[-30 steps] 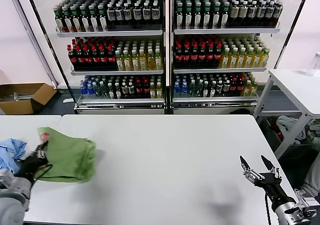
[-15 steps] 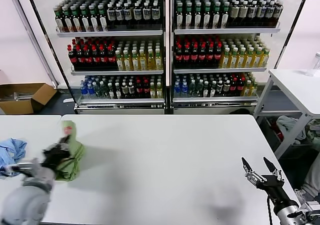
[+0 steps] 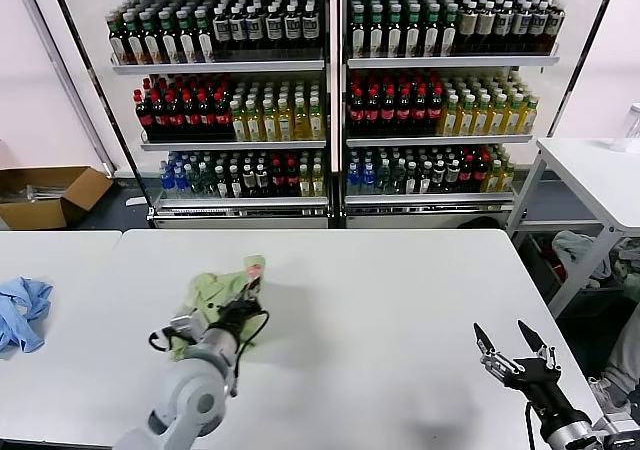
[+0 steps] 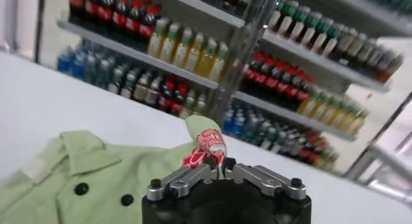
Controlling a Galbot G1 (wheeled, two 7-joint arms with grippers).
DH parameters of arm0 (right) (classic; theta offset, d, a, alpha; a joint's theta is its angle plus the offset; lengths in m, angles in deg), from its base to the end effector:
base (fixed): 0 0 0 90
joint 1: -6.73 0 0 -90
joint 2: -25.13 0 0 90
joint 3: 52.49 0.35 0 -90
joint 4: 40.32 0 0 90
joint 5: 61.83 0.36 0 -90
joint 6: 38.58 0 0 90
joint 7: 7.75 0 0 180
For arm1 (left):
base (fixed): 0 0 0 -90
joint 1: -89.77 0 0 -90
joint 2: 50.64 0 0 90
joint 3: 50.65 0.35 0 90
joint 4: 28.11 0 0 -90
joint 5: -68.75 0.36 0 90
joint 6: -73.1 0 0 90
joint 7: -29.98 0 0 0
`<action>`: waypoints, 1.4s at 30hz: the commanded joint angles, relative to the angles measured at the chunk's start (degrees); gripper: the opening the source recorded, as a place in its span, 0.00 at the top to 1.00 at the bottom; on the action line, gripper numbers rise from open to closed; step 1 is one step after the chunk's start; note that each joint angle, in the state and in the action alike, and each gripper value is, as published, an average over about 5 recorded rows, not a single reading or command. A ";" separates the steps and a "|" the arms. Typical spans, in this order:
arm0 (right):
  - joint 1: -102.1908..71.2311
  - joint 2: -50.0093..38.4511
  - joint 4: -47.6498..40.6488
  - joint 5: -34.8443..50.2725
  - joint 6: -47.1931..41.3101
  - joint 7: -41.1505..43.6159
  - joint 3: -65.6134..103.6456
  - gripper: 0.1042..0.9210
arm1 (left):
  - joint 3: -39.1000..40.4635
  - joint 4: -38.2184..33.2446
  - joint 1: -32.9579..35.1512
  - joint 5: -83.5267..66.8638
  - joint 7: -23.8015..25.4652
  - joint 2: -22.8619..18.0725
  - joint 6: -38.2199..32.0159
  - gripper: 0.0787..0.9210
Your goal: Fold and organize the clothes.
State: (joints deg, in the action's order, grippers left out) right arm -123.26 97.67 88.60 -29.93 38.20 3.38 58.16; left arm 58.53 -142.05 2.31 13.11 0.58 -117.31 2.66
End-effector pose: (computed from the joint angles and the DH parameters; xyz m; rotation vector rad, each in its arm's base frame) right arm 0.1439 -0.1314 -0.2362 0.2005 -2.9679 -0.1795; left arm 0.3003 -0.0185 -0.2436 -0.1604 -2.6947 0.6223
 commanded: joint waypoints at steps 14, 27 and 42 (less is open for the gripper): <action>11.47 -5.03 -1.48 -2.55 -7.15 -3.49 -14.77 0.12 | -1.71 -6.69 1.76 -17.63 3.16 -0.79 -1.52 0.63; 30.68 -8.79 -19.02 -5.68 -9.68 -1.51 -37.27 0.12 | -17.75 -6.66 9.85 -4.50 12.67 4.31 -2.82 0.19; 40.10 -3.09 -30.37 -11.89 -9.87 -3.39 -47.71 0.12 | -22.81 -11.88 18.83 -5.13 11.99 1.23 -2.93 0.12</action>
State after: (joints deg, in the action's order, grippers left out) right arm -91.34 92.51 66.28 -38.51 29.32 0.75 19.95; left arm 40.71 -151.46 15.00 6.48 11.23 -115.59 -0.07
